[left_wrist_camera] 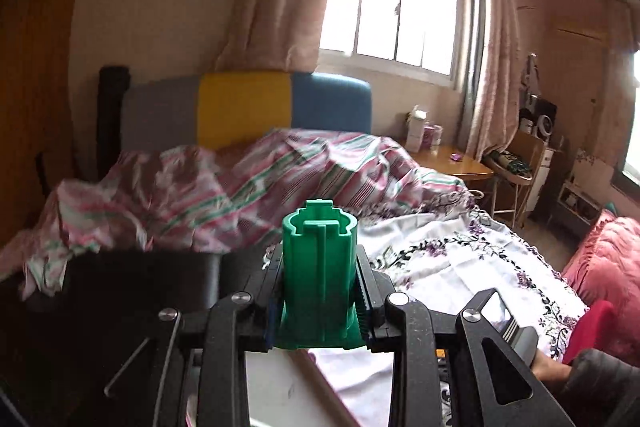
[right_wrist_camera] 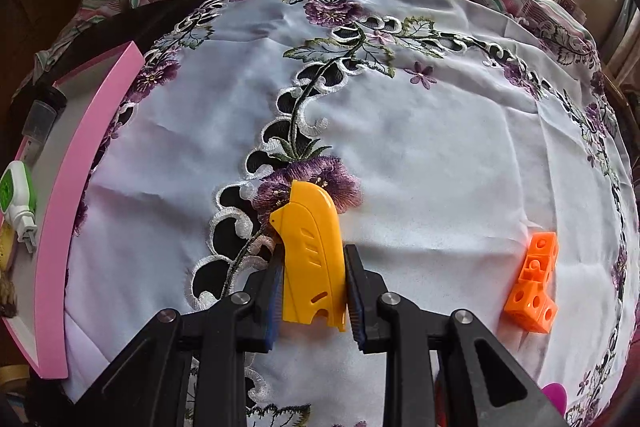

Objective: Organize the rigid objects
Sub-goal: 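Carry the green piece into the pink tray and open left tool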

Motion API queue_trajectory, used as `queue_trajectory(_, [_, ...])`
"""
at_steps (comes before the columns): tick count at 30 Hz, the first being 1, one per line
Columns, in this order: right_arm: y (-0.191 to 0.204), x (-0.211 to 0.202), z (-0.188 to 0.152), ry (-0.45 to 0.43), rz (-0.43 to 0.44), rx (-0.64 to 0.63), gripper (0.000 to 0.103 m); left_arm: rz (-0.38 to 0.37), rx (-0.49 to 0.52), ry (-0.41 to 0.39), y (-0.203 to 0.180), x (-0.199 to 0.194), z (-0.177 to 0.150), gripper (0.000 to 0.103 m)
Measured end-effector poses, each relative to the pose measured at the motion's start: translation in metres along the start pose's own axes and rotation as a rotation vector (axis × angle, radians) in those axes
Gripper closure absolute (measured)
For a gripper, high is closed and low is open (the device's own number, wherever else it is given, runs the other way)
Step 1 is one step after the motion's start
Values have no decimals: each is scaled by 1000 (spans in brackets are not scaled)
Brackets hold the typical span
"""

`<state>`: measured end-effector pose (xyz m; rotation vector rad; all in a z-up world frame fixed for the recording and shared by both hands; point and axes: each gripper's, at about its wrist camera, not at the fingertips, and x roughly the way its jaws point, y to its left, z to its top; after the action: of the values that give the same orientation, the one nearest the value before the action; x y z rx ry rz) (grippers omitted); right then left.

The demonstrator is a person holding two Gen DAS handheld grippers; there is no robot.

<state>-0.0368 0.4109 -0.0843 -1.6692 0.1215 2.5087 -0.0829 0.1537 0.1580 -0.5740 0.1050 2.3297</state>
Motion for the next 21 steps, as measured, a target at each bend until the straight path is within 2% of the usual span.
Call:
queue_trajectory(3, [0, 1, -2, -3, -4, -9, 77, -29, 18, -26, -13, -8, 13, 73])
queue_trajectory(7, [-1, 2, -3, -2, -4, -16, 77, -44, 16, -26, -16, -21, 11, 73])
queue_trajectory(11, [0, 2, -2, -2, -8, -23, 77, -33, -6, -5, -10, -37, 4, 73])
queue_trajectory(16, [0, 2, -2, -2, -11, -27, 77, 18, -14, 4, 4, -79, -11, 73])
queue_trajectory(18, [1, 1, -2, -2, -14, -30, 77, 61, -12, 39, 10, -95, -25, 73])
queue_trajectory(21, [2, 1, -2, -2, -20, -34, 77, 95, -61, 136, 22, -106, -60, 73])
